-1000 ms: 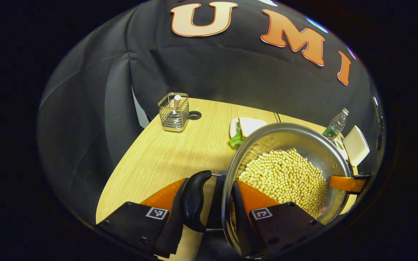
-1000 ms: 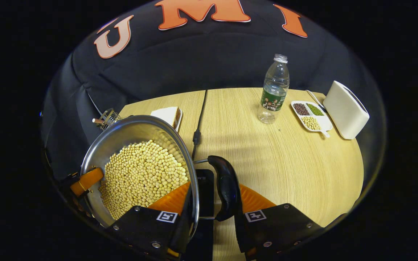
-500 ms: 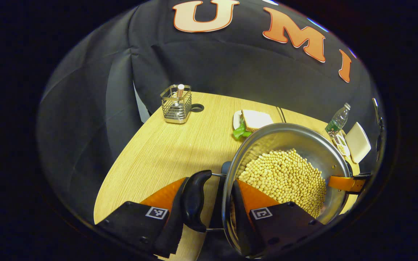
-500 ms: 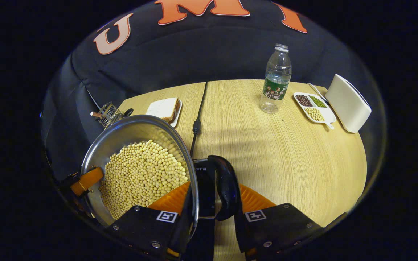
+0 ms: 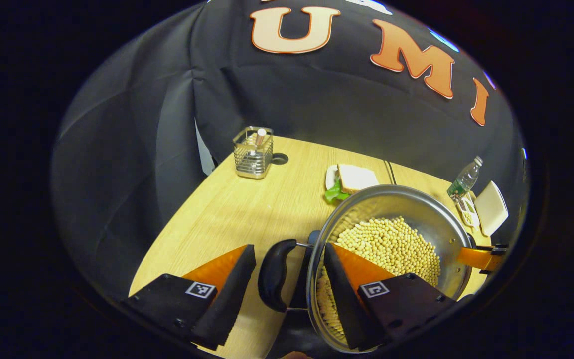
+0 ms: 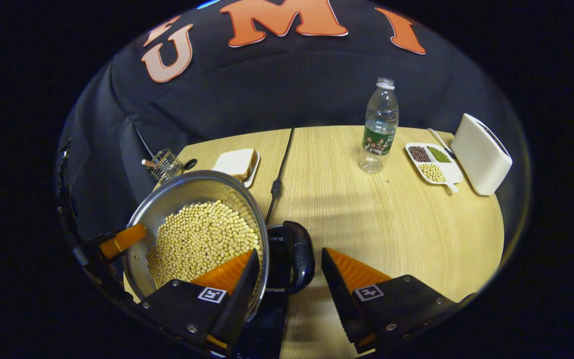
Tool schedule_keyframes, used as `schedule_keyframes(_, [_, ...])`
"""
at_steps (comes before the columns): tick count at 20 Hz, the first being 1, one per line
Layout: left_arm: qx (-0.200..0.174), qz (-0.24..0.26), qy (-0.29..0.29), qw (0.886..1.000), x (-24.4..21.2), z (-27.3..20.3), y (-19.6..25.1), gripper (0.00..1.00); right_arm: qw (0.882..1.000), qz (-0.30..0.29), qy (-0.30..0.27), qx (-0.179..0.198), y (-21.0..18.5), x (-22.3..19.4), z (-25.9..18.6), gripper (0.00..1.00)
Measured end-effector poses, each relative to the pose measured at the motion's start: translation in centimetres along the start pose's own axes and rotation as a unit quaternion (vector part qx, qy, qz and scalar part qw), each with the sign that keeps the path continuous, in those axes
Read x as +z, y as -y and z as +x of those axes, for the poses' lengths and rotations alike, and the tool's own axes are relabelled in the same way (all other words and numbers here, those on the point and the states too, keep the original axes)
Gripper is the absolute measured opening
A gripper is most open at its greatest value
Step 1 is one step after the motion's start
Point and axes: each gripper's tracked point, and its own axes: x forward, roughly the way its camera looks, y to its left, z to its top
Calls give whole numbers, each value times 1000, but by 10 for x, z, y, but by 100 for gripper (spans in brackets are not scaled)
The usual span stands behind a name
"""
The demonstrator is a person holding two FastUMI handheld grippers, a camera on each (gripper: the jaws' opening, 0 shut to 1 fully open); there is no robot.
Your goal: First push the handle of the pot to place it horizontally, then grasp the pot with both hands and set it on the induction cooktop.
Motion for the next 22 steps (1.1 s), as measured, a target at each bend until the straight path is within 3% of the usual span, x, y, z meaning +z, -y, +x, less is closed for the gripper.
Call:
schedule_keyframes(5, [18, 20, 77, 997, 55, -52, 0, 91, 997, -9, 71, 15, 42, 44, -66, 89])
schedule_keyframes(8, [27, 60, 149, 987, 97, -93, 23, 99, 990, -24, 136, 15, 78, 86, -119, 92])
schedule_keyframes(10, [28, 77, 192, 978, 124, -126, 43, 98, 984, -41, 173, 8, 106, 113, -155, 93])
schedule_keyframes(15, [-1, 67, 298, 952, 204, -219, 94, 98, 952, -83, 293, -12, 155, 186, -265, 93])
schedule_keyframes(18, [-20, 60, 361, 931, 253, -283, 119, 98, 932, -95, 350, -10, 170, 216, -328, 93])
schedule_keyframes(22, [-63, 34, 431, 899, 306, -364, 154, 98, 899, -141, 413, -50, 195, 253, -410, 94])
